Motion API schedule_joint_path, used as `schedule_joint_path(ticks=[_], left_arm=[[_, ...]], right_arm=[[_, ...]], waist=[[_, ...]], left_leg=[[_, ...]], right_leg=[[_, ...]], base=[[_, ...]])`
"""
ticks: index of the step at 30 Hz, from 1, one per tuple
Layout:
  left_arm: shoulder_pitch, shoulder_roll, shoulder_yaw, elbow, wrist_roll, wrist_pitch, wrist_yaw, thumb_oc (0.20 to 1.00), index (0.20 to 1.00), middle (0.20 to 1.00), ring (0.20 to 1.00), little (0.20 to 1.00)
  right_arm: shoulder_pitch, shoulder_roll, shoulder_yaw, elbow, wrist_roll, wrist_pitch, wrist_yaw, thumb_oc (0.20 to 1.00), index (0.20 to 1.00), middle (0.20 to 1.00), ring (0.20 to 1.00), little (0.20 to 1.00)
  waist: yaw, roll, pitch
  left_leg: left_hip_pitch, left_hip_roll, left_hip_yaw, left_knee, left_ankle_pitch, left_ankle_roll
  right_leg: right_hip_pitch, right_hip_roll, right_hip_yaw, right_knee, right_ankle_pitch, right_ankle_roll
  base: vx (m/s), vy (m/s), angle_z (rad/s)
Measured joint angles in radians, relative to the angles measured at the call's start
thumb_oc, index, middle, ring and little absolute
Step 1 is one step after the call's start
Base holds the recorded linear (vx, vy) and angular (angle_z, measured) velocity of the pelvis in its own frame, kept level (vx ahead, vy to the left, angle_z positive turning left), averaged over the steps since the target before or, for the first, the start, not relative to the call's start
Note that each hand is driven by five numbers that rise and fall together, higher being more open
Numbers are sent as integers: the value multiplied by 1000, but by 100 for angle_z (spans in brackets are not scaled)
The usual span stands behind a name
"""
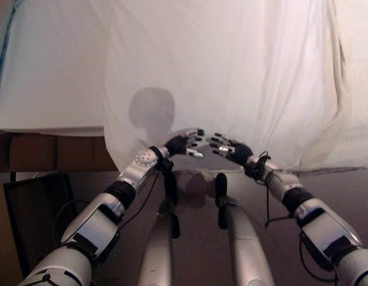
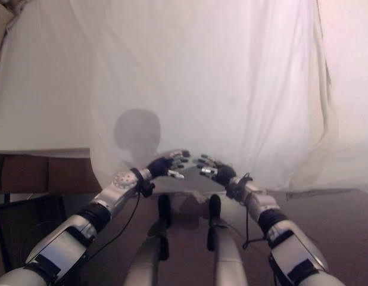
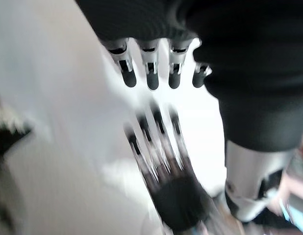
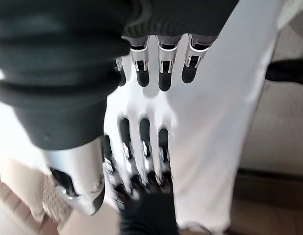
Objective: Make the bed
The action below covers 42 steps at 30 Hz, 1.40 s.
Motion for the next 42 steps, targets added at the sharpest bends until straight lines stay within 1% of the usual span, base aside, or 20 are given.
schedule_joint_path(ticks=[1, 3, 5, 8, 12, 14, 18, 20, 21, 24, 26, 27, 30, 31, 32, 35, 36, 39, 40, 42], left_arm=[[-33, 7, 8, 31, 13, -5, 52, 1000, 1000, 1000, 1000, 1000], [-74, 16, 28, 48, 38, -30, 114, 1000, 1000, 1000, 1000, 1000], [-117, 18, 29, 84, 57, -50, 162, 1000, 1000, 1000, 1000, 1000], [-165, 22, 31, 122, 89, -68, 239, 1000, 1000, 1000, 1000, 1000], [-220, 29, 31, 171, 104, -80, 296, 1000, 1000, 1000, 1000, 1000], [-236, 48, 31, 173, 130, -82, 310, 1000, 1000, 1000, 1000, 1000], [-237, 87, 32, 183, 132, -83, 315, 1000, 1000, 1000, 1000, 1000], [-230, 129, 34, 192, 132, -81, 316, 1000, 1000, 1000, 1000, 1000], [-226, 142, 36, 195, 132, -82, 316, 1000, 1000, 1000, 1000, 1000], [-177, 203, 91, 194, 129, -83, 321, 1000, 1000, 1000, 1000, 1000], [-130, 222, 137, 199, 129, -84, 329, 1000, 1000, 1000, 1000, 1000], [-93, 229, 177, 202, 128, -87, 337, 1000, 1000, 1000, 1000, 1000], [-26, 237, 199, 220, 129, -80, 356, 1000, 1000, 1000, 1000, 1000], [22, 232, 232, 226, 130, -80, 359, 1000, 1000, 1000, 1000, 1000], [45, 225, 261, 228, 130, -80, 364, 1000, 1000, 1000, 1000, 1000], [145, 193, 333, 243, 129, -74, 381, 1000, 1000, 1000, 1000, 1000], [196, 169, 352, 250, 128, -73, 385, 1000, 1000, 1000, 1000, 1000], [268, 142, 349, 256, 129, -70, 386, 1000, 1000, 1000, 1000, 1000], [292, 121, 358, 270, 131, -67, 384, 1000, 1000, 1000, 1000, 1000], [331, 84, 356, 287, 133, -57, 374, 1000, 1000, 1000, 1000, 1000]], right_arm=[[-46, 0, -9, 32, 14, -6, -21, 1000, 1000, 1000, 1000, 1000], [-104, 2, -40, 64, 39, -10, -48, 1000, 1000, 1000, 1000, 1000], [-162, 11, -41, 125, 54, -15, -76, 1000, 1000, 1000, 1000, 1000], [-236, 15, -48, 171, 76, -33, -142, 1000, 1000, 1000, 1000, 1000], [-310, 11, -47, 221, 78, -59, -224, 1000, 1000, 1000, 1000, 1000], [-335, 1, -47, 234, 68, -67, -255, 1000, 1000, 1000, 1000, 1000], [-355, -39, -50, 284, 29, -73, -312, 1000, 1000, 1000, 1000, 1000], [-356, -96, -76, 326, 9, -72, -359, 1000, 1000, 1000, 1000, 1000], [-356, -108, -86, 335, 5, -72, -373, 1000, 1000, 1000, 1000, 1000], [-342, -164, -141, 364, -8, -71, -422, 1000, 1000, 1000, 1000, 1000], [-315, -180, -181, 376, -8, -71, -438, 1000, 1000, 1000, 1000, 1000], [-287, -192, -206, 381, -8, -72, -445, 1000, 1000, 1000, 1000, 1000], [-216, -196, -236, 399, -8, -66, -469, 1000, 1000, 1000, 1000, 1000], [-163, -194, -272, 394, -8, -67, -475, 1000, 1000, 1000, 1000, 1000], [-130, -190, -296, 385, -7, -66, -477, 1000, 1000, 1000, 1000, 1000], [1, -169, -367, 384, -7, -71, -484, 1000, 1000, 1000, 1000, 1000], [53, -154, -397, 394, -7, -71, -485, 1000, 1000, 1000, 1000, 1000], [140, -132, -413, 402, -7, -71, -487, 1000, 1000, 1000, 1000, 1000], [178, -122, -443, 397, -8, -75, -481, 1000, 1000, 1000, 1000, 1000], [213, -92, -453, 400, -9, -76, -473, 1000, 1000, 1000, 1000, 1000]], waist=[[0, -7, 4], [0, -17, 10], [2, -31, 17], [1, -32, 17], [6, -32, 17], [5, -32, 17], [10, -32, 17], [23, -32, 17], [24, -32, 17], [24, -32, 17], [23, -32, 17], [24, -32, 17], [23, -32, 17], [22, -32, 17], [23, -31, 17], [23, -31, 17], [26, -31, 16], [25, -30, 11], [27, -26, 10], [27, -24, 10]], left_leg=[[-28, 0, -1, 18, -1, -1], [-86, 2, -2, 59, -9, 1], [-128, 4, -5, 101, -20, -6], [-194, 8, -11, 164, -33, -8], [-269, 9, -9, 228, -48, -5], [-294, 10, -8, 243, -47, -5], [-306, 12, -2, 253, -48, -5], [-305, 13, 2, 252, -49, -5], [-306, 13, 3, 251, -49, -5], [-299, 14, 9, 241, -48, -4], [-289, 14, 14, 232, -44, -5], [-266, 15, 21, 212, -41, -5], [-208, 17, 34, 164, -35, -2], [-171, 17, 40, 133, -30, -2], [-141, 17, 45, 110, -23, -3], [-39, 15, 55, 43, -17, 1], [22, 11, 55, 1, -6, 2], [106, 8, 54, -53, -3, 5], [143, 7, 54, -82, 6, 8], [213, 6, 50, -120, 16, 8]], right_leg=[[-30, -2, 0, 20, -1, -1], [-87, -5, 0, 64, -12, -4], [-125, -7, 0, 102, -24, -9], [-181, -7, -3, 144, -30, -15], [-252, -13, 2, 191, -36, -20], [-277, -14, 2, 202, -36, -20], [-289, -15, 4, 209, -35, -20], [-291, -15, 6, 207, -34, -20], [-292, -16, 6, 207, -33, -20], [-290, -15, 8, 201, -32, -22], [-284, -14, 11, 196, -32, -22], [-268, -14, 14, 184, -32, -22], [-219, -14, 15, 150, -26, -24], [-185, -12, 15, 122, -20, -21], [-157, -10, 15, 108, -9, -22], [-59, -8, 14, 47, -6, -14], [2, -8, 8, 13, -3, -10], [88, -7, 2, -39, 0, 1], [123, -6, -1, -64, 7, 5], [197, -5, -12, -102, 9, 9]], base=[[-33, -16, 2], [-25, -13, 6], [-9, -13, 6], [-9, 0, 3], [0, 0, 0], [0, 0, 0], [-3, 0, -1], [-13, -2, -4], [0, 0, 0], [-4, -4, -1], [-14, -12, -5], [-8, 0, -4], [-4, 17, -7], [-5, 6, -7], [0, 0, -8], [17, -9, -3], [45, -11, 4], [65, -26, 3], [87, -28, 3], [98, -11, 7]])
